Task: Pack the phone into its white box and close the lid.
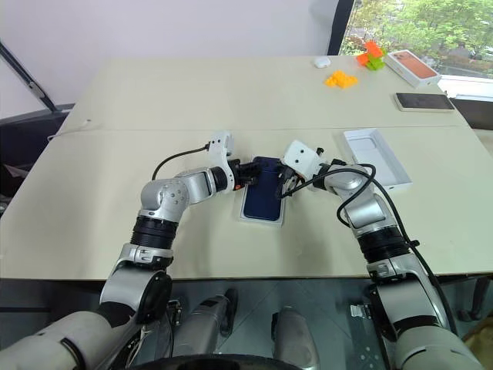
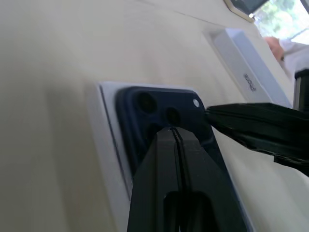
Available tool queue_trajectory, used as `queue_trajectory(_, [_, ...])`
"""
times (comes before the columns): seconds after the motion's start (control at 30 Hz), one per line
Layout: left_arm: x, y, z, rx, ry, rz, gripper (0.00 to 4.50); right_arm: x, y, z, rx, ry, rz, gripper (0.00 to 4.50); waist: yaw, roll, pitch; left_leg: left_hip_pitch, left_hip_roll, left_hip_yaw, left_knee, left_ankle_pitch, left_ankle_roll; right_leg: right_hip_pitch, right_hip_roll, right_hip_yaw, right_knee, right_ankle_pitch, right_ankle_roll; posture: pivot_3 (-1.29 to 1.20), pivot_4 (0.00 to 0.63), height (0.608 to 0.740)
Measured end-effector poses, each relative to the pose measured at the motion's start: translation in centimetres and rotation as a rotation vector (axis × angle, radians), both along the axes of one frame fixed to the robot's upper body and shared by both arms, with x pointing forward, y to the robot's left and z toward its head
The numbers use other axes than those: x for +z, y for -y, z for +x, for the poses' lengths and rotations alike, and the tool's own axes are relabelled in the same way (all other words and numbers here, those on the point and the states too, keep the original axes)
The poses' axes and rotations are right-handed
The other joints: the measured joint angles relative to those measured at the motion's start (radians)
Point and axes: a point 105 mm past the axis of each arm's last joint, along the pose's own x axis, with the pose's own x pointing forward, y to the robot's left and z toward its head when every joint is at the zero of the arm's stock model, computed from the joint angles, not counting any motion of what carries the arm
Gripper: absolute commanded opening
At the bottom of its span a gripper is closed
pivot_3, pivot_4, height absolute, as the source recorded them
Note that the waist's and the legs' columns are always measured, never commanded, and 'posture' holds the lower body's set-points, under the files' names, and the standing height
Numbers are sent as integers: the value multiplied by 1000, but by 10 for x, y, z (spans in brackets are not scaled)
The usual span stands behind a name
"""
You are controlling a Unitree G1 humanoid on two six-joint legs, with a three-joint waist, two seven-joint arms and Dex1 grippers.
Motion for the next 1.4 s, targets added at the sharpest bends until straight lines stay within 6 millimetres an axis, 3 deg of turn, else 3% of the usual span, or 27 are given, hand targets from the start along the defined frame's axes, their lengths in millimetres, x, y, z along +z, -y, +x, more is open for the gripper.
queue_trajectory(0.3, [-10,4,-23,-75,-5,48,61,-14,-8,-28,138,-49,-72,55,-1,1,-1,2,0,-2,0,-1,-2,1,0,0,0,0,0,0,150,740])
queue_trajectory(0.6, [-12,-1,-31,-74,-8,67,61,-15,-10,-32,165,-59,-81,55,0,1,-1,3,0,-3,1,-1,-3,2,0,0,0,0,0,0,150,740])
queue_trajectory(0.77, [-8,-4,-26,-35,-10,20,61,6,-17,-12,92,5,2,55,-1,1,0,2,0,-3,1,-1,-3,2,0,0,0,0,0,0,150,740])
queue_trajectory(0.9, [9,-8,-13,8,20,-12,61,26,-17,1,62,58,42,55,2,1,0,1,0,-4,0,0,-2,1,0,-1,0,0,0,0,150,740])
queue_trajectory(1.0, [20,-9,-8,19,52,-29,61,21,-14,15,-9,76,31,55,1,1,0,1,-1,-4,0,1,-1,1,0,-1,0,0,0,0,150,740])
queue_trajectory(1.4, [8,-11,-9,38,18,-22,61,-2,-10,41,-102,120,-135,55,-4,1,0,2,0,-4,-4,5,-7,0,1,-1,1,0,0,0,150,740])
